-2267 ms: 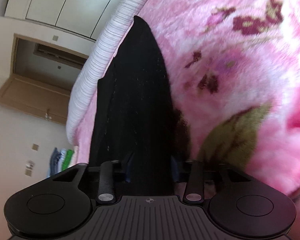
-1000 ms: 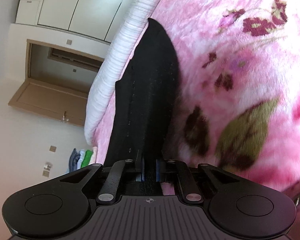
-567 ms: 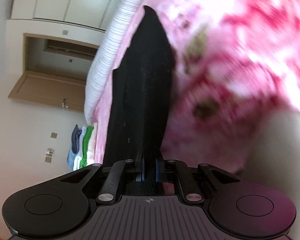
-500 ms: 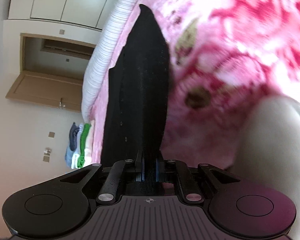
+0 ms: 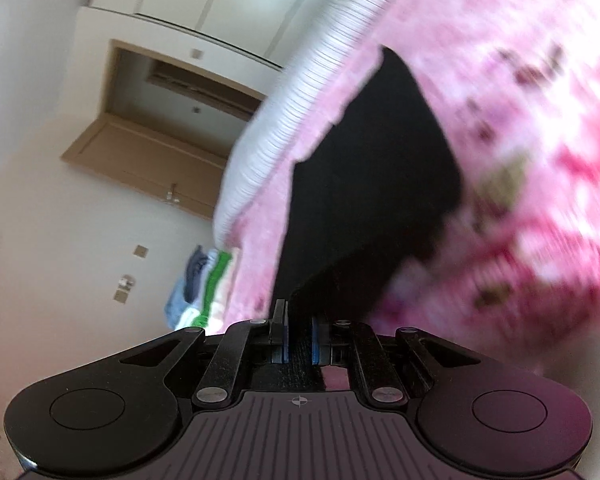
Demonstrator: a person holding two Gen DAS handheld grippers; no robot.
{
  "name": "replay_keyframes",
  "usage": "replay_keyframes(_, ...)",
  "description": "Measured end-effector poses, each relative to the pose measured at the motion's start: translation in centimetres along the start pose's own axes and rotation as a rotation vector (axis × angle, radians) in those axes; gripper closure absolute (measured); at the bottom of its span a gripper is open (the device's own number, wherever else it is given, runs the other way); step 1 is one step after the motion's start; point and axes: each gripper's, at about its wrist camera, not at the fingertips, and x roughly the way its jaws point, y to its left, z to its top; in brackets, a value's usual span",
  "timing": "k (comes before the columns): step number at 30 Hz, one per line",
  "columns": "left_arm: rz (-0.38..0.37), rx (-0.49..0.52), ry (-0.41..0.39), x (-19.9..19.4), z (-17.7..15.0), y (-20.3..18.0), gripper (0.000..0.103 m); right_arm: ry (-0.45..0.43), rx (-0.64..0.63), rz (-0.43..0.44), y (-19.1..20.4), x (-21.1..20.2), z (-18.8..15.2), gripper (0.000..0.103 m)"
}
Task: Fold clothes
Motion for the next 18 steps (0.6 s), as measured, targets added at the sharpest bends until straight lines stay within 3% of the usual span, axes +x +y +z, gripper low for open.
replay_keyframes(5,-0.017,0.036,-0.018,4.5,6.3,-0.6,0.095,-0.051,-0.060,-0.030,1.8,4.1,5.9,0.094)
replay_keyframes(9,0.091,0.151,0.012,10.6,11.7,-0.6,0.089,-0.093,-0.082,-0.108,2.6,8.9,11.2,0.092)
replay_keyframes(11,0.186,0.190,0.042,13.4,14.0,-0.4,0.078,-0.087,-0.095,-0.207,2.5,11.7,13.6,0.073)
replay_keyframes(13,0.257,0.248,0.020,14.7,15.3,-0.3,0.064,-0.094,-0.142,-0.301,2.5,13.8,15.3,0.051)
replay_keyframes(15,0.282,0.274,0.026,15.3,15.9,0.2,0.055,-0.100,-0.213,-0.360,2.3,14.8,15.9,0.048)
replay_keyframes(18,0.296,0.290,0.063,16.0,16.4,1.3,0.054,-0.064,-0.293,-0.389,1.4,15.4,15.7,0.048)
